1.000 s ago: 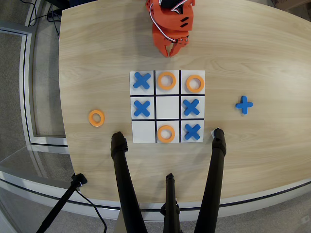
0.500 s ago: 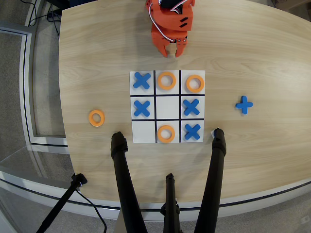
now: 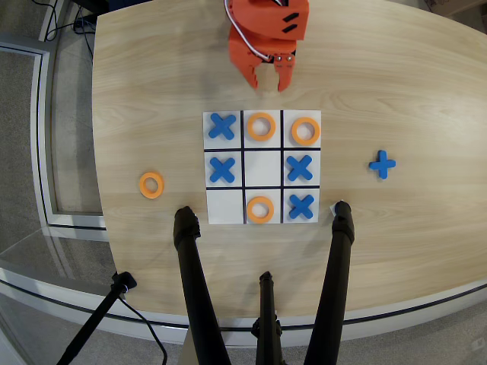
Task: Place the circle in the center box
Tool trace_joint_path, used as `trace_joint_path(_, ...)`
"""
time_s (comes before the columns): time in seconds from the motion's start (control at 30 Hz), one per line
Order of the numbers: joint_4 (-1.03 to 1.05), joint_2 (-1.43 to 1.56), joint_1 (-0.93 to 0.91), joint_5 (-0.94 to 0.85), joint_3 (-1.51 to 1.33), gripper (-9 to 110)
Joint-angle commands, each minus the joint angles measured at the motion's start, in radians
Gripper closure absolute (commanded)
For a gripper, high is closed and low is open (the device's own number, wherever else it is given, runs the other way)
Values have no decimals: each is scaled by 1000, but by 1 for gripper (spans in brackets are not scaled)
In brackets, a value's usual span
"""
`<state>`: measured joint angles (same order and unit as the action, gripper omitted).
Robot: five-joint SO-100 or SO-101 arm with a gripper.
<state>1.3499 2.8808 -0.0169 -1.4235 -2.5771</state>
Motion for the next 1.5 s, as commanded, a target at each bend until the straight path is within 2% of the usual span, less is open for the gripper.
trace_joint_path(0.0,-132,-144,-17,52,124,88)
trace_joint_path(0.13,-290,-307,-64,81,201,79)
trace_joint_path(0.43,-505,-663,-202,89,408,79)
trace_joint_path(0.83,-442,-1209,-328,80,950,79)
trace_joint_path(1.47,-397,-1710,-480,-20,1437,79)
